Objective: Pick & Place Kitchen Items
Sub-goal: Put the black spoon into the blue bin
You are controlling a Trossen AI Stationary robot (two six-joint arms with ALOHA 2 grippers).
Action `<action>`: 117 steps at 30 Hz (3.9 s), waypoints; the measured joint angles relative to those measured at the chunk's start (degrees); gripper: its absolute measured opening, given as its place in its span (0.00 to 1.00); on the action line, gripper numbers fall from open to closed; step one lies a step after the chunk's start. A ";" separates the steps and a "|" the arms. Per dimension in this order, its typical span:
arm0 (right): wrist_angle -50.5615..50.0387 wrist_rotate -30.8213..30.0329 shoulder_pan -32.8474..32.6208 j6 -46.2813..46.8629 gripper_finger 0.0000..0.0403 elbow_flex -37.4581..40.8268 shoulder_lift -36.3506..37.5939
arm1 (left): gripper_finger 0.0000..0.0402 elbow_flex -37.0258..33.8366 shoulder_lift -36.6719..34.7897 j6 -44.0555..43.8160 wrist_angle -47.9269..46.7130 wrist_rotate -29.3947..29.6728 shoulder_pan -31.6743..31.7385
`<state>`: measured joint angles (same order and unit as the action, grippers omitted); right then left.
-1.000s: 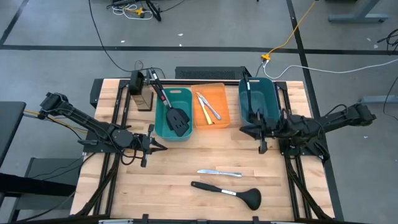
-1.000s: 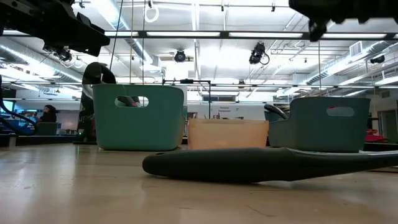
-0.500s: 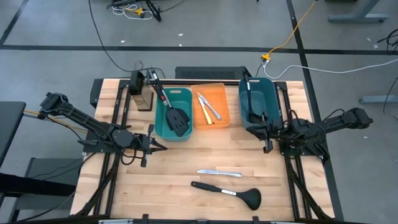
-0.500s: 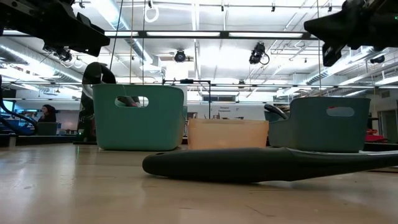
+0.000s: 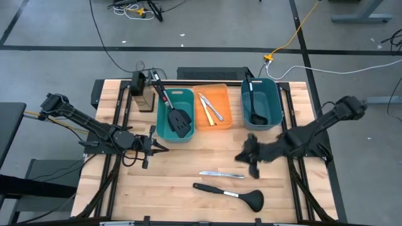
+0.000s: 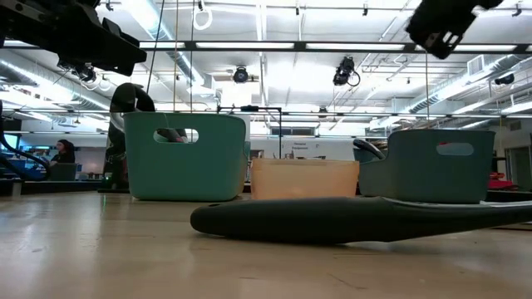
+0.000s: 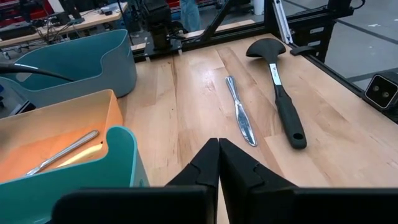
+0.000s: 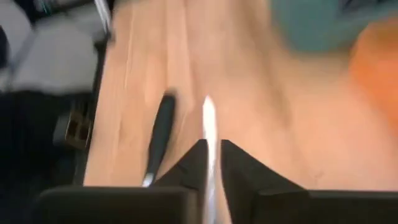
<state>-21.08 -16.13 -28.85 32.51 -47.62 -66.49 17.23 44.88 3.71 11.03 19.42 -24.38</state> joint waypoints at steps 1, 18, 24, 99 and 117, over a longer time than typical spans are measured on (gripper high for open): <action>-3.29 1.07 -0.83 1.71 0.16 -3.09 -3.39 | 0.04 0.00 0.00 -0.01 0.00 0.00 -0.01; -21.91 17.50 -9.77 18.80 0.62 -27.57 -35.56 | 0.03 0.00 0.00 -0.47 -0.05 0.00 -0.01; -23.46 17.75 -11.14 26.08 0.62 -26.79 -37.43 | 0.03 0.00 0.00 -1.11 -0.07 0.00 0.00; -1.85 -8.49 -8.71 -19.81 0.20 -20.40 -7.41 | 0.03 0.02 0.00 -1.80 -0.02 -0.20 0.00; 34.22 -21.04 -8.56 -26.54 0.20 26.29 37.82 | 0.02 0.02 0.00 -1.60 -0.29 -0.20 0.00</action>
<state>13.14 -37.17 -37.41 5.97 -21.32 -28.67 17.26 44.88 2.11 10.74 19.22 -24.38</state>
